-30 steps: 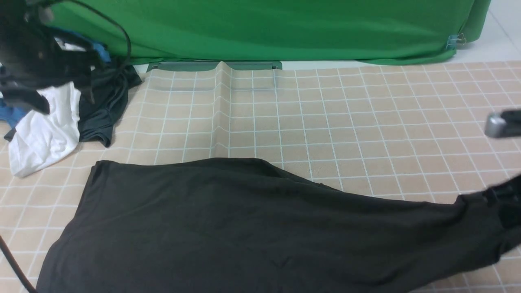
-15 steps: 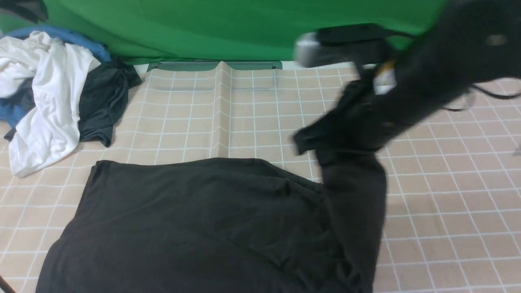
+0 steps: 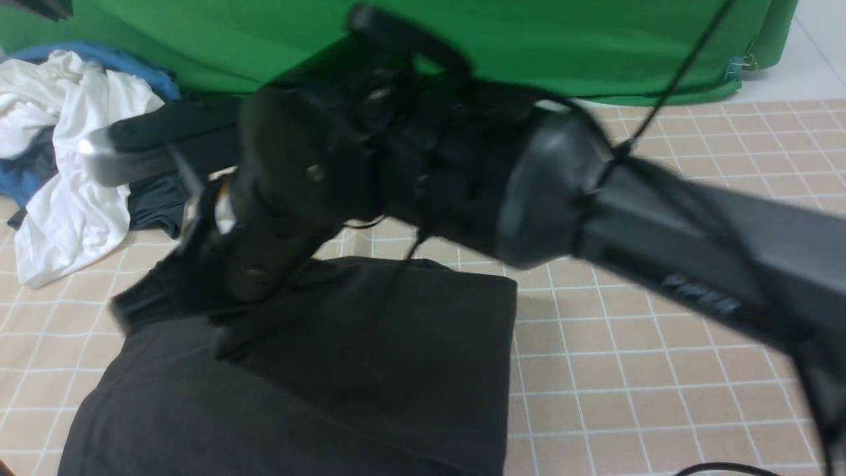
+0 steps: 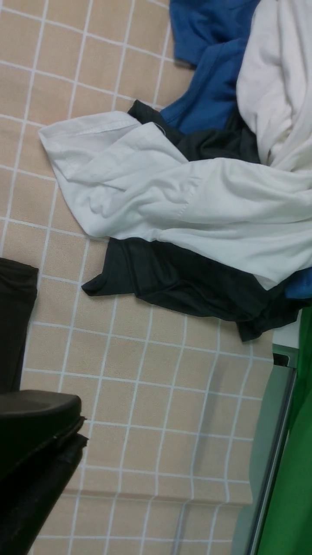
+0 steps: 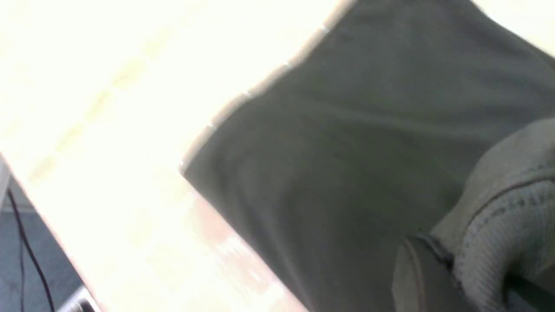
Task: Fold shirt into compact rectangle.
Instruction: 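Fold the right end of the dark garment over onto its left end with the right gripper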
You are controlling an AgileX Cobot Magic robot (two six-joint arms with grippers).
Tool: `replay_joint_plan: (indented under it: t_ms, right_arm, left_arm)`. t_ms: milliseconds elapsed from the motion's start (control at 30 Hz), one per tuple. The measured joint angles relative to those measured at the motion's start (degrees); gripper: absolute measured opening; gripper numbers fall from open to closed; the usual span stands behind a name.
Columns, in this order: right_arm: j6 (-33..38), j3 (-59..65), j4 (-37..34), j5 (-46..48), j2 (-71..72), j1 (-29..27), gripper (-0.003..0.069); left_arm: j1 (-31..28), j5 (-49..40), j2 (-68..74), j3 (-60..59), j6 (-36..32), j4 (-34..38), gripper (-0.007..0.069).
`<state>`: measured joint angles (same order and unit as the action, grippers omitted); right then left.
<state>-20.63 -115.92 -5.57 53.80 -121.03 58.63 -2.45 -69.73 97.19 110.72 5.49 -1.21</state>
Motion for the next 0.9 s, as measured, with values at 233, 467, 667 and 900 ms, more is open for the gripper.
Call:
replay_joint_plan:
  t_ms: [233,467,667,900]
  right_arm:
    - [0.00,-3.17,-0.85,-9.91,-6.04,2.51,0.0060]
    - [-0.39,-3.17,-2.26,-17.24,-8.97,3.35,0.0111]
    - [-0.62,-3.17,-2.50,-19.78,-9.58,3.46,0.0289]
    - [1.80,-3.28,-2.57,-13.17,-8.03,3.04,0.0524]
  left_arm:
    - [0.00,-0.04,0.00,0.00,0.00,0.02,0.0016]
    - [0.00,-0.04,0.00,0.00,0.00,0.46,0.0016]
    - [0.00,-0.04,0.00,0.00,-0.25,0.64,0.0016]
    - [0.00,-0.04,0.00,0.00,-0.25,0.67,0.0016]
